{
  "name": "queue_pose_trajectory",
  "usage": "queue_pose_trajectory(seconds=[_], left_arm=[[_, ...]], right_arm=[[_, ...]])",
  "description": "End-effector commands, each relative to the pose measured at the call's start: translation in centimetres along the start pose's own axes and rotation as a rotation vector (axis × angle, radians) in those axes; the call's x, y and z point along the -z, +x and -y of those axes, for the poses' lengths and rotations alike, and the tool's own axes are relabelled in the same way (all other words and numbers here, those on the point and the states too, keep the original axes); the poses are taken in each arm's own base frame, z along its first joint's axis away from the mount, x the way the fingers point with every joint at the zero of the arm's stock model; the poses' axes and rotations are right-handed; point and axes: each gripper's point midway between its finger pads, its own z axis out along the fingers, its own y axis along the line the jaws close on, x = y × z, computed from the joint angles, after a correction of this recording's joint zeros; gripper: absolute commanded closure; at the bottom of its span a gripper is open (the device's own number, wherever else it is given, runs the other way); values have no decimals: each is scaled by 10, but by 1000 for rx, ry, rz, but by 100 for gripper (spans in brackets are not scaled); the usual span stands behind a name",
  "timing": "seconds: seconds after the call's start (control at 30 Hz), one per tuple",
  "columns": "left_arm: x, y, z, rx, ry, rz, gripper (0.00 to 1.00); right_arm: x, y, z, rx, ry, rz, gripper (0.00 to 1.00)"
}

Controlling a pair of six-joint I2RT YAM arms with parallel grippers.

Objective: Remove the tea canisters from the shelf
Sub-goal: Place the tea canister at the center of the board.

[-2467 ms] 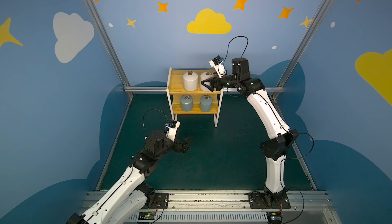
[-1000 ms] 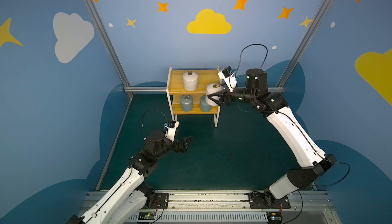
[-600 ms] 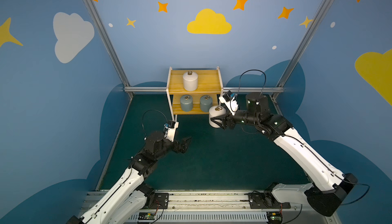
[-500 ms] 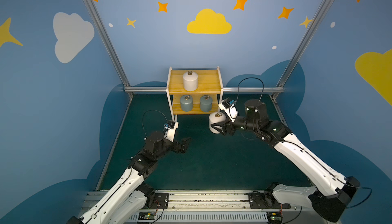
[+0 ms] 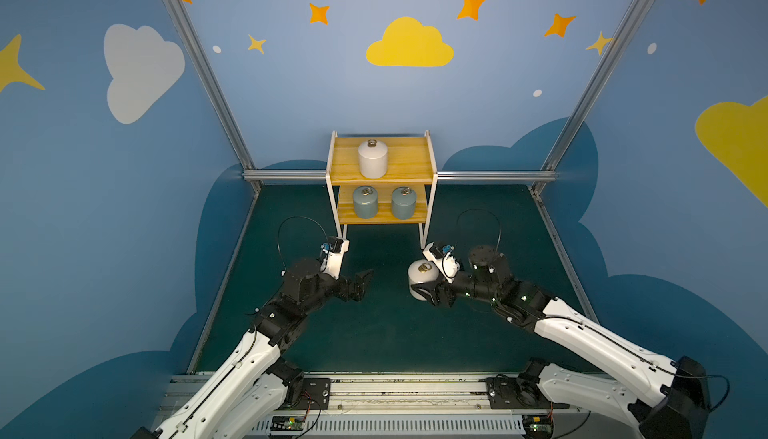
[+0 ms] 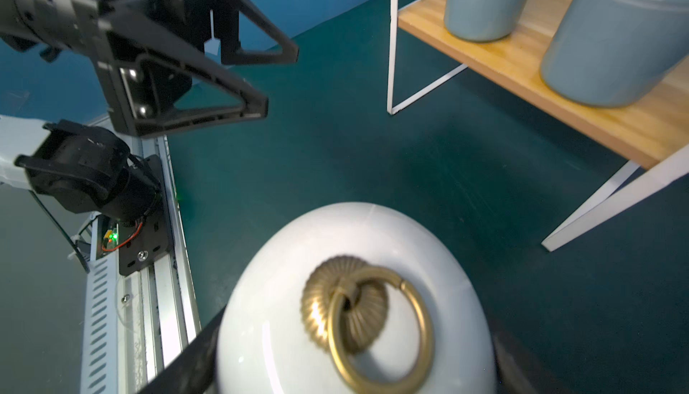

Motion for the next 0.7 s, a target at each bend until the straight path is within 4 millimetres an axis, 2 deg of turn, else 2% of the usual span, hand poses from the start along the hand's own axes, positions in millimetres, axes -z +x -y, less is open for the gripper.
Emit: queue_pose_trajectory(seconds=[0.0, 0.1, 0.47, 0.67], left_arm=[[1, -6, 1, -27, -1, 13, 0], [0, -7, 1, -27, 1, 17, 0], [1, 0, -1, -17, 0, 32, 0], [1, 2, 0, -8, 7, 28, 0]], right_arm=[[9, -34, -2, 33, 39, 182, 42], [3, -9, -3, 24, 57, 161, 42], [-9, 52, -9, 15, 104, 126, 42], [-4, 75, 5, -15, 210, 124, 42]])
